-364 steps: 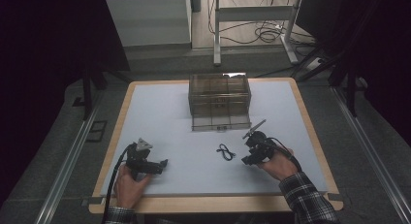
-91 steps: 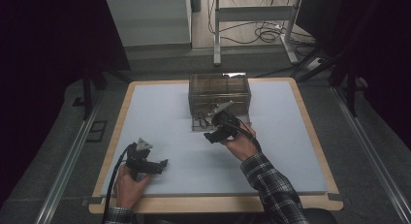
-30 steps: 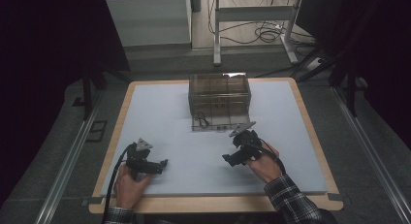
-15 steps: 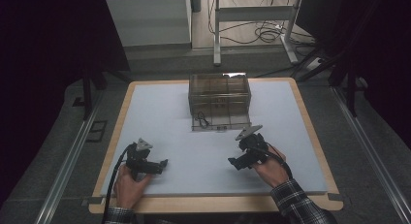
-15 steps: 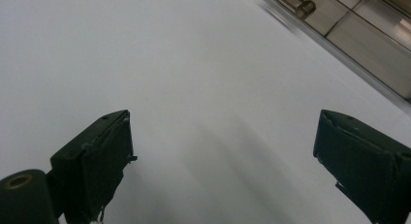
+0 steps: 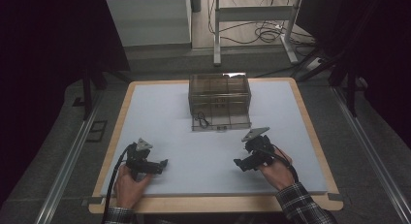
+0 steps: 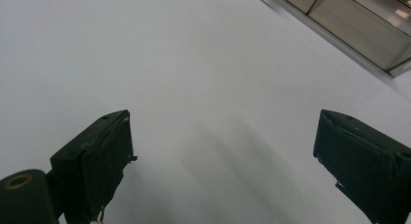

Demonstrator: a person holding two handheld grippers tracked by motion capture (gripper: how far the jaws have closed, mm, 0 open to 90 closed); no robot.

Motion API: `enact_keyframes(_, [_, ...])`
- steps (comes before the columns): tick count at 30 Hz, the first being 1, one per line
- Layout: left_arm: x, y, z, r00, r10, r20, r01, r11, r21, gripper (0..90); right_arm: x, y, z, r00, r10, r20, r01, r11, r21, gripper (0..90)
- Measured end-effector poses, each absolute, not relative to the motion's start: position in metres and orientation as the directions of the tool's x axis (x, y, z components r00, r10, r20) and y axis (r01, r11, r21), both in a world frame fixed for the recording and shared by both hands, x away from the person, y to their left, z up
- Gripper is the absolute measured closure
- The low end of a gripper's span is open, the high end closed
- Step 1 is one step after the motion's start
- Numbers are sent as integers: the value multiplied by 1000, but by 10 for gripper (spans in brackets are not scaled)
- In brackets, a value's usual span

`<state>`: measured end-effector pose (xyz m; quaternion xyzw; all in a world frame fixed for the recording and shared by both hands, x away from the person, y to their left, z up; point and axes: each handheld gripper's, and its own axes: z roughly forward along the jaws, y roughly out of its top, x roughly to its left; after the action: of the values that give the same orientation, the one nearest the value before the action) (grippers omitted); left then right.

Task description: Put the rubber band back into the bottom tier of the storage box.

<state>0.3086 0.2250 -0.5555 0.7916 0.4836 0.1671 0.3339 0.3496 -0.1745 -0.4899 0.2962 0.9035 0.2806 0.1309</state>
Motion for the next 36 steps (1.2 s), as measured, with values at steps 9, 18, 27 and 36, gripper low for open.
enact_keyframes(9, [309, 225, -556, 476, 878, -58, 654, -309, 690, 0, 345, -186, -489, -780, 622, -69, 473, 659, 585, 71])
enact_keyframes(18, [309, 225, -555, 476, 877, -58, 654, -310, 690, 0, 343, -197, -491, -769, 635, -68, 485, 649, 586, 71])
enact_keyframes(27, [309, 225, -556, 476, 878, -58, 654, -309, 690, 0, 339, -207, -493, -765, 639, -77, 485, 651, 584, 70])
enact_keyframes(36, [309, 225, -556, 476, 878, -58, 654, -309, 690, 0, 333, -216, -491, -751, 656, -76, 495, 635, 593, 70])
